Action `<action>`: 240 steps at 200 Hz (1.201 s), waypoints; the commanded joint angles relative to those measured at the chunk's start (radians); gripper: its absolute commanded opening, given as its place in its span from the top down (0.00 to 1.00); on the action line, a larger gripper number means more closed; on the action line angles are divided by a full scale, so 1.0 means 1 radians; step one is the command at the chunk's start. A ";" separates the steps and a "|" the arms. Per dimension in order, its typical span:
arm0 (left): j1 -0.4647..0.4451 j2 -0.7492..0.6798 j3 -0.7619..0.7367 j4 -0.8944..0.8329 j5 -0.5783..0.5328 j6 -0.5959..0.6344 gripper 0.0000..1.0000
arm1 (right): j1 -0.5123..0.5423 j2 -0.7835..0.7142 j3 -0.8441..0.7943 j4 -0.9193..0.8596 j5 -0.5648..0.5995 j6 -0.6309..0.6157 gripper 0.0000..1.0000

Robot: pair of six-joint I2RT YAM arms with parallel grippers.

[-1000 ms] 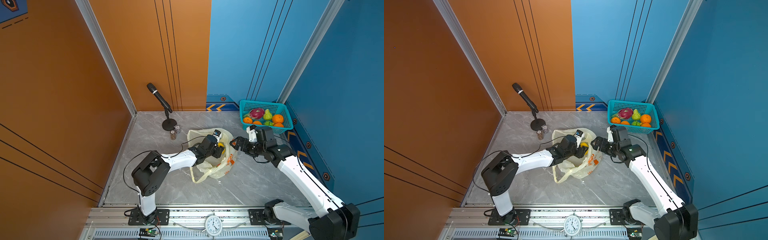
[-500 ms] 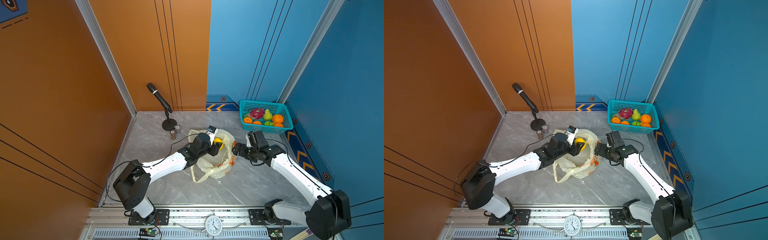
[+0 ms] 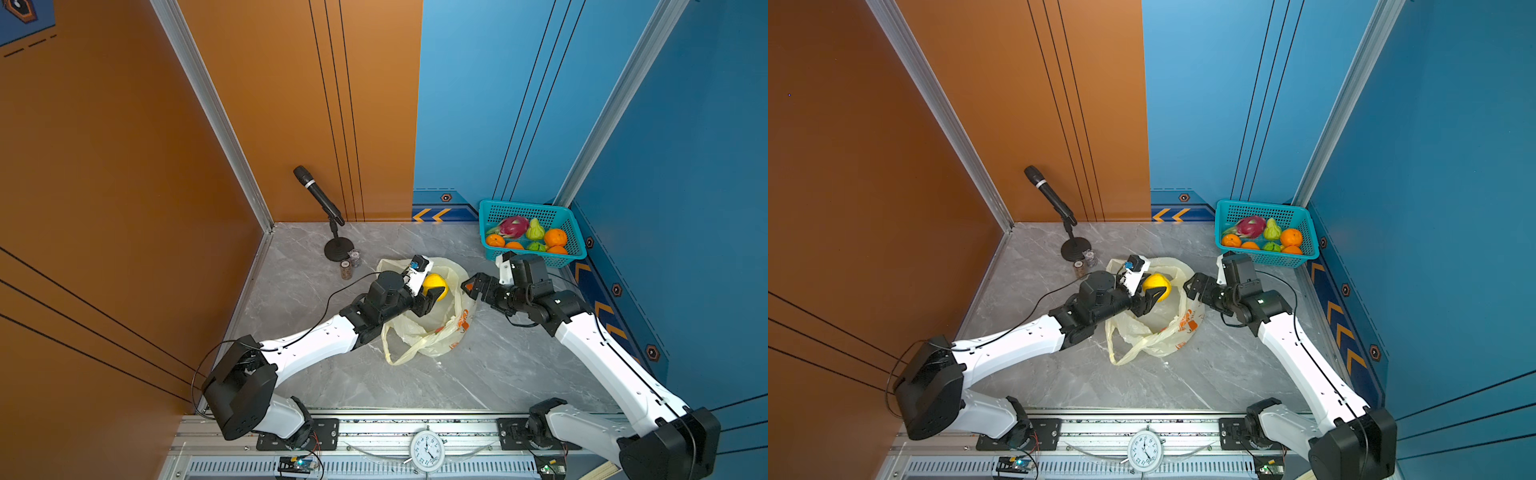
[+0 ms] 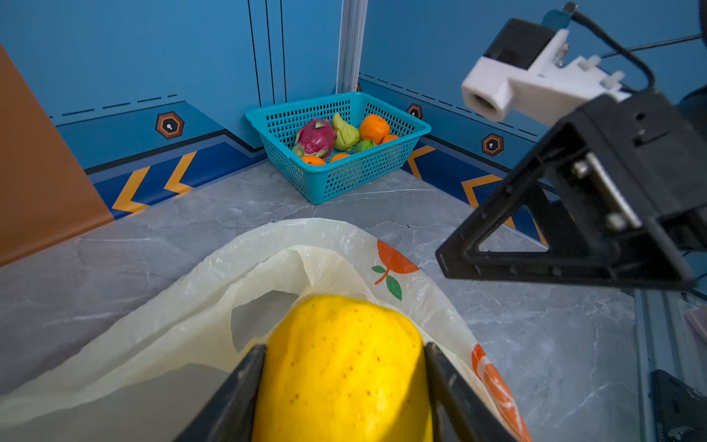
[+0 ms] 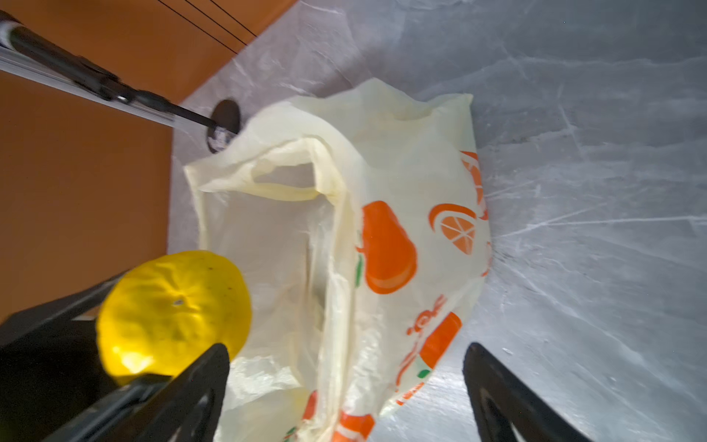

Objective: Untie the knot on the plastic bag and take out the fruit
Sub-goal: 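Lift the yellow fruit toward the right gripper while the right releases the bag, then grasp the yellow fruit with the right gripper while the left releases it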

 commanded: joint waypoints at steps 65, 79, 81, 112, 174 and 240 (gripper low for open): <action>0.016 -0.090 -0.045 0.260 0.164 0.092 0.57 | 0.007 -0.064 0.024 0.310 -0.334 0.187 0.00; 0.016 -0.094 -0.042 0.272 0.177 0.091 0.58 | 0.020 -0.058 0.026 0.329 -0.350 0.193 0.00; 0.016 -0.094 -0.039 0.272 0.178 0.091 0.58 | 0.022 -0.058 0.026 0.331 -0.352 0.194 0.00; 0.016 -0.095 -0.031 0.282 0.200 0.089 0.58 | 0.052 -0.035 0.033 0.342 -0.366 0.192 0.01; 0.015 -0.076 -0.020 0.295 0.233 0.087 0.58 | 0.112 0.016 0.038 0.370 -0.404 0.186 0.18; 0.013 -0.065 -0.022 0.295 0.252 0.090 0.55 | 0.127 0.030 0.048 0.349 -0.391 0.173 0.41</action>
